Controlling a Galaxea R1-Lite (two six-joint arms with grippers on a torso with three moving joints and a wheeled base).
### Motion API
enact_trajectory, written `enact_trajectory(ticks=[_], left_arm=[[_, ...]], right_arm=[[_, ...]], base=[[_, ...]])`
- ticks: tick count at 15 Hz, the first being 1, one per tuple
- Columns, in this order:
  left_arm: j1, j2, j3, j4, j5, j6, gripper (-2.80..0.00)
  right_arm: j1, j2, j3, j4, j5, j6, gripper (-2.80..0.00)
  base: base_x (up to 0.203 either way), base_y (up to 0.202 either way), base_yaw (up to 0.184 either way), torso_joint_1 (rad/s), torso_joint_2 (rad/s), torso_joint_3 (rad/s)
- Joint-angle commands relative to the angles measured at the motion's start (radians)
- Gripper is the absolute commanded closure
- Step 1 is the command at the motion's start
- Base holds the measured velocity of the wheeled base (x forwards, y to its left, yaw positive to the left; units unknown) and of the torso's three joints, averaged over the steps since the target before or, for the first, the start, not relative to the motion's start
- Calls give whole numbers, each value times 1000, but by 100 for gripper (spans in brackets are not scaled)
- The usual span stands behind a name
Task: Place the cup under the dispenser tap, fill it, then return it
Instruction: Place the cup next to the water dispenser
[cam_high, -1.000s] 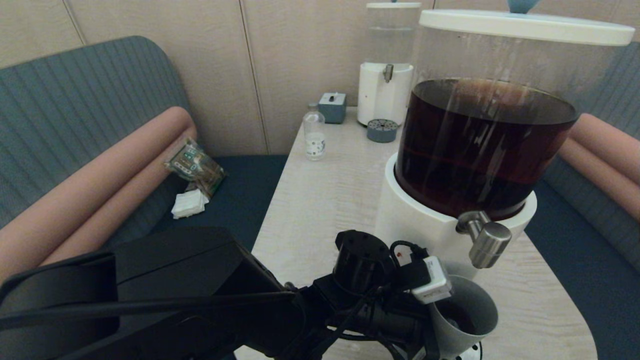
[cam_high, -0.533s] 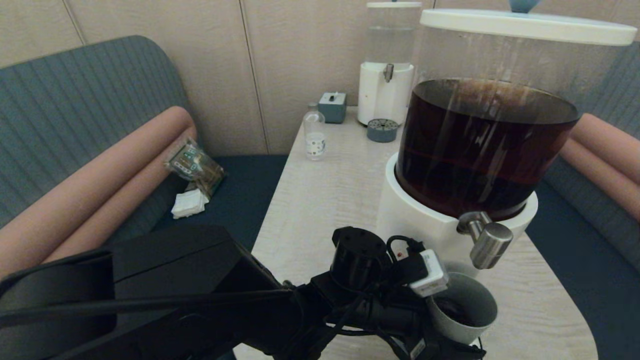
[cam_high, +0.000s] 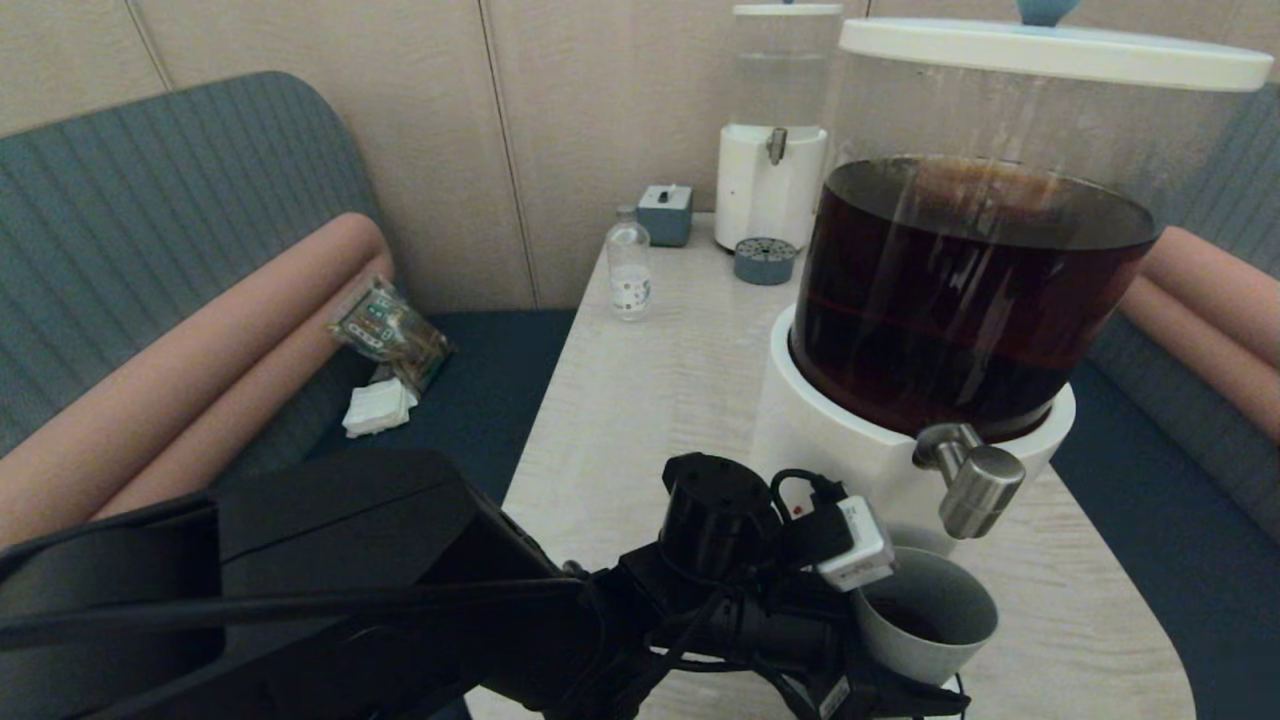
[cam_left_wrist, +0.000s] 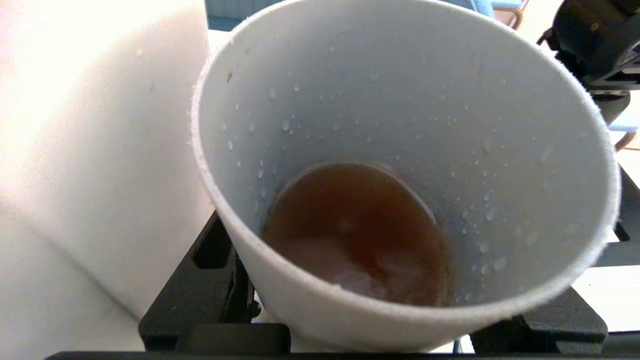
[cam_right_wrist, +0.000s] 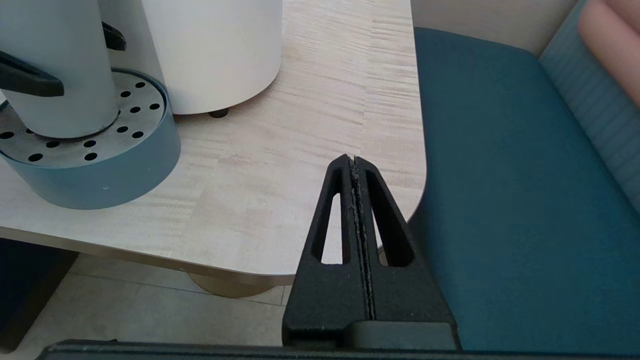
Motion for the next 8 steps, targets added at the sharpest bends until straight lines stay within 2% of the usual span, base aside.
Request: enact_trajectory(ticks=[1,8], left_arm=[[-1,-30,15,-6,4,1,0],[-1,-155,164,-21,60,-23,0]], right_arm=[[0,-3,0,0,0,-1,0],[0,-3,0,0,0,-1,0]], base=[[0,0,0,0,0,0],[0,0,0,0,0,0]])
